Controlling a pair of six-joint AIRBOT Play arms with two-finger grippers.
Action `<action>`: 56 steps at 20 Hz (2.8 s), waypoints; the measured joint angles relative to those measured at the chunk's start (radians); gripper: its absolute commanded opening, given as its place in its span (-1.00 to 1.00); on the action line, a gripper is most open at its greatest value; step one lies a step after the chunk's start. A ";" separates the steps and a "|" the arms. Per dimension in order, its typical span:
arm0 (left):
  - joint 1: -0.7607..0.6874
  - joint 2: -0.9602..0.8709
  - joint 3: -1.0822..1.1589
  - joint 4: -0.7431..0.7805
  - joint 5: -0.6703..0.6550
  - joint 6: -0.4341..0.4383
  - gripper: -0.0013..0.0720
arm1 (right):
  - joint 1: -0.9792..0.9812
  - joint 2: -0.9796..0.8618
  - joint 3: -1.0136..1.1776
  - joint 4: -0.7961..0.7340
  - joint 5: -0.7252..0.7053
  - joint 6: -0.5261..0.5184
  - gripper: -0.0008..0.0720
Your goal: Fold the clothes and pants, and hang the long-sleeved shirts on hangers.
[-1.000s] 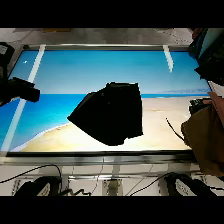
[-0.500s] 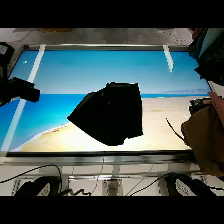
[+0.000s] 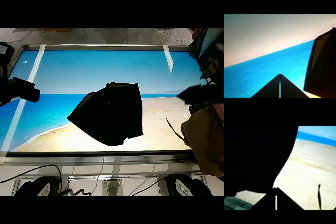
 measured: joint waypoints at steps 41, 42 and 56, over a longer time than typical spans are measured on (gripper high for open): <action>0.008 -0.544 -0.002 -0.159 -0.006 -0.045 0.38 | 0.164 -0.438 -0.656 0.694 -0.731 -0.134 -0.88; 0.008 -0.544 -0.002 -0.153 -0.001 -0.045 0.38 | 0.164 -0.441 -0.599 0.663 -0.752 -0.132 -0.88; 0.007 -0.554 -0.150 -0.458 0.013 -0.046 0.39 | 0.021 -0.447 -0.213 0.387 -1.130 -0.019 0.24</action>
